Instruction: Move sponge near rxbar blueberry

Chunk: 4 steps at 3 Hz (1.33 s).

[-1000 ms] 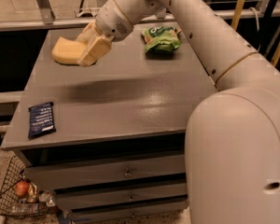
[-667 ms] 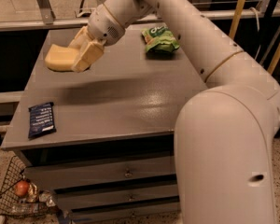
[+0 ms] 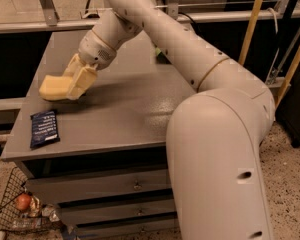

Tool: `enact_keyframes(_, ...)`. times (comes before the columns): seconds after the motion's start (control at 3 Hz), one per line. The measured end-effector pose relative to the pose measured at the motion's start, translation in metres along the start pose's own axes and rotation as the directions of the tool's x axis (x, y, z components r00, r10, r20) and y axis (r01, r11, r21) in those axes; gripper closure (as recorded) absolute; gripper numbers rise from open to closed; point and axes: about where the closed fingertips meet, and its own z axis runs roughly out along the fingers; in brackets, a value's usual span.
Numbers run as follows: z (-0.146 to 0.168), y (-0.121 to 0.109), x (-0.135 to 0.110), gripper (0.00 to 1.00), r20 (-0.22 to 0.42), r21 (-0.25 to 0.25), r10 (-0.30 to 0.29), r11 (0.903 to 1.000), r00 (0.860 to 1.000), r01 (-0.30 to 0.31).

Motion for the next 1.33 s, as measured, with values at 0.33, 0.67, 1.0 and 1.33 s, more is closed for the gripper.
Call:
enact_keyframes(0.33,0.018,0.008,0.006,1.00,-0.003,-0.020,0.026,0.9995,1.000,-0.026)
enact_keyframes(0.67,0.026,0.021,0.005,1.00,0.004,-0.037,0.034,0.9988,0.999,-0.033)
enact_keyframes(1.0,0.030,0.021,0.005,0.82,0.005,-0.042,0.035,0.9985,0.999,-0.034)
enact_keyframes(1.33,0.033,0.020,0.005,0.59,0.006,-0.044,0.034,0.9985,0.999,-0.034)
